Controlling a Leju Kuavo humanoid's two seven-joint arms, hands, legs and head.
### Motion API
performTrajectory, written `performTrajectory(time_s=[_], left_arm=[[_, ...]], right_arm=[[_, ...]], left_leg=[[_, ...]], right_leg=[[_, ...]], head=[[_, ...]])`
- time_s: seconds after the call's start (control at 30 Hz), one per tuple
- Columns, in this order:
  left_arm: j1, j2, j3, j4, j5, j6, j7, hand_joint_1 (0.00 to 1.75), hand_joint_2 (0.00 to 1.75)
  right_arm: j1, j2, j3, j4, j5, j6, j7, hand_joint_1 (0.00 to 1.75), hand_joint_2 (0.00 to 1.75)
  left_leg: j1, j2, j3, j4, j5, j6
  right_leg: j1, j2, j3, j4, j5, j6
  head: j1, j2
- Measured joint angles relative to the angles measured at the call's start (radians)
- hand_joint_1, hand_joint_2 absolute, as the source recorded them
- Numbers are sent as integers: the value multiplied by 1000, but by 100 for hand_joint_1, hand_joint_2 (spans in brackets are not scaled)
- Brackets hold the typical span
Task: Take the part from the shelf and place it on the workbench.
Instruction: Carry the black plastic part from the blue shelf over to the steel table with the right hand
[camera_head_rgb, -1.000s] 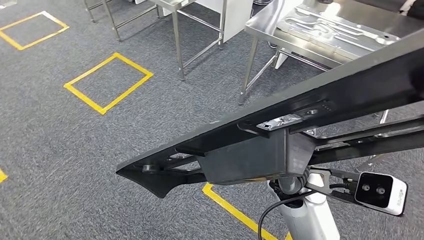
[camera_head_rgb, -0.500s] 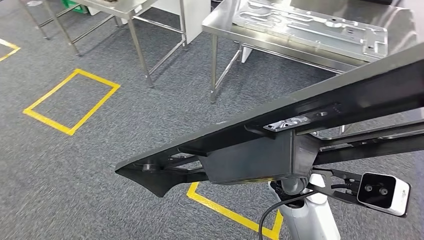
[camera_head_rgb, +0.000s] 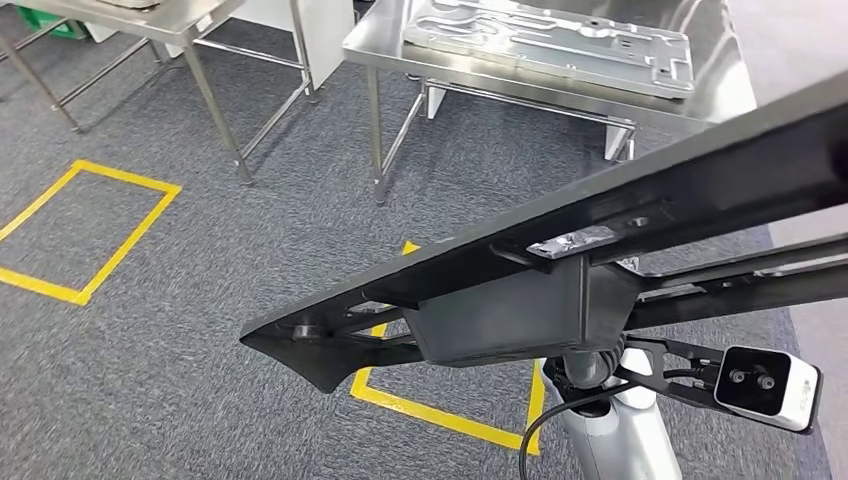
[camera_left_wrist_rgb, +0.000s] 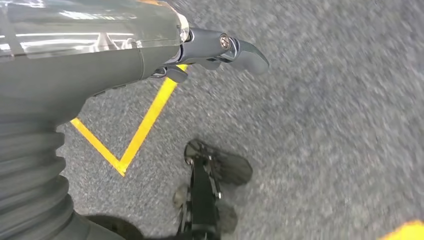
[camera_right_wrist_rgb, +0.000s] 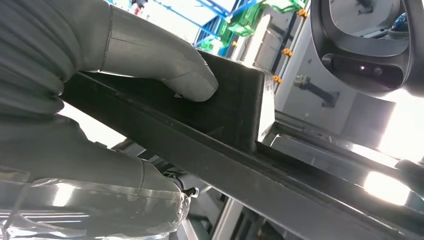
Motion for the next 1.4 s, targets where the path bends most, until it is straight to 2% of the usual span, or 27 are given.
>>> performTrajectory(time_s=[0.07,0.13,0.17,0.23,0.3,0.33,0.37,0.4,0.43,0.47,0.53,0.57,0.63,0.67,0.73,0.8,0.87,0.9,0.93,1.0,1.03,1.1,1.23,1.27,1.33,1.37,1.4], left_arm=[[0,-1,0,0,0,-1,-2,0,175],[-2,-1,0,0,0,-2,-4,0,175],[-4,-1,0,0,0,-3,-5,0,175],[-6,-1,0,0,0,-5,-6,0,175],[-2,0,0,0,-1,-6,-7,0,175],[1,0,0,0,-2,-6,-7,0,175],[3,0,0,0,-2,-6,-8,0,175],[4,0,0,0,-3,-6,-8,0,175],[4,0,0,0,-4,-6,-8,0,175],[3,1,0,0,-4,-6,-9,0,175],[2,2,0,0,-4,-6,-10,0,175],[2,2,0,0,-4,-6,-10,0,175],[1,3,0,0,-4,-5,-11,0,175],[-1,1,0,0,-4,-5,-11,0,175],[-4,0,0,0,-6,-5,-11,0,175],[-3,0,0,0,-9,-11,-10,0,175],[0,0,0,0,-11,-18,-9,0,175],[0,0,0,0,-11,-21,-8,0,175],[0,0,0,0,-11,-23,-8,0,175],[-2,0,0,0,-12,-27,-9,0,175],[-2,0,0,0,-12,-30,-10,0,175],[-3,0,0,0,-12,-33,-13,0,175],[-5,2,0,0,-15,-36,-19,0,175],[-6,3,0,0,-16,-37,-20,0,175],[-3,4,0,0,-18,-37,-21,0,175],[0,4,0,0,-19,-37,-22,0,175],[3,4,0,0,-19,-37,-22,0,175]], right_arm=[[0,0,-1,-1,0,2,0,175,175],[3,0,-3,-2,1,2,0,175,175],[4,0,-4,-3,2,2,0,175,175],[6,1,-5,-5,3,2,0,175,175],[7,3,-5,-6,5,2,0,175,175],[8,4,-5,-5,7,2,0,175,175],[9,5,-5,-3,10,1,0,175,175],[10,5,-5,-2,13,0,0,175,175],[10,5,-5,-1,15,0,0,175,175],[10,6,-5,-1,17,-1,0,175,175],[9,8,-5,0,17,-2,0,175,175],[9,9,-5,0,17,-2,0,175,175],[8,10,-6,1,18,-2,0,175,175],[9,10,-6,1,18,-2,0,175,175],[5,10,-7,0,22,-4,0,175,175],[0,10,-7,0,32,-11,0,175,175],[-1,10,-8,0,39,-19,0,175,175],[-1,10,-9,0,41,-22,0,175,175],[-2,10,-9,-1,43,-23,0,175,175],[-5,10,-9,-3,46,-24,0,175,175],[-6,10,-9,-5,47,-24,0,175,175],[-8,10,-10,-9,49,-25,0,175,175],[-9,12,-10,-17,49,-27,0,175,175],[-10,13,-11,-20,49,-27,-1,175,175],[-9,15,-11,-22,50,-27,0,175,175],[-7,16,-11,-21,51,-27,0,175,175],[-5,16,-11,-21,51,-27,0,175,175]], left_leg=[[-5,19,6,1,-7,-11],[-7,41,13,-2,-11,-22],[-5,37,15,1,-17,-28],[0,-10,-3,56,-56,-38],[2,-64,-65,190,-122,-43],[3,-73,-98,255,-145,-44],[2,-76,-119,289,-147,-44],[2,-77,-123,288,-132,-43],[2,-80,-107,242,-97,-40],[3,-93,-79,170,-54,-37],[3,-132,-26,45,-4,-27],[3,-146,-14,15,3,-22],[0,-140,-10,5,1,-13],[1,-131,-8,2,4,-7],[5,-115,-3,-6,8,6],[4,-100,-1,-8,8,14],[3,-86,-1,-8,6,15],[3,-81,-1,-7,4,14],[3,-77,1,-7,1,12],[3,-72,9,-7,-7,5],[1,-71,12,-6,-12,0],[-1,-68,17,-7,-21,-12],[1,-60,20,18,-44,-33],[2,-64,-1,65,-62,-36],[3,-73,-87,210,-103,-39],[3,-75,-132,270,-111,-40],[3,-76,-164,298,-98,-40]], right_leg=[[10,-27,37,-74,17,-11],[12,-4,35,-81,17,-20],[9,9,36,-85,19,-25],[3,32,41,-92,24,-36],[1,57,42,-93,25,-43],[2,71,42,-93,25,-44],[3,86,42,-92,25,-44],[4,101,43,-91,25,-44],[4,115,45,-89,24,-43],[4,129,46,-87,23,-41],[4,154,45,-82,20,-34],[3,164,41,-81,20,-29],[-1,184,36,-81,23,-17],[-1,182,35,-80,22,-11],[3,136,17,-40,-5,-1],[1,77,-39,76,-67,7],[-6,61,-98,193,-108,14],[-9,59,-105,206,-102,15],[-11,56,-91,178,-77,16],[-12,46,-18,39,-11,13],[-10,40,15,-25,7,8],[-3,34,44,-80,7,-4],[-4,45,70,-97,-4,-30],[-7,46,83,-102,-8,-36],[-4,49,102,-103,-23,-45],[-3,53,113,-103,-32,-46],[-2,57,125,-103,-42,-46]], head=[[0,0],[0,0],[0,0],[0,0],[0,0],[0,0],[0,0],[0,0],[0,0],[0,0],[0,0],[0,0],[0,0],[0,0],[0,0],[0,0],[0,0],[0,0],[0,0],[0,0],[0,0],[0,0],[-1,0],[-1,0],[-1,0],[-1,0],[-1,0]])
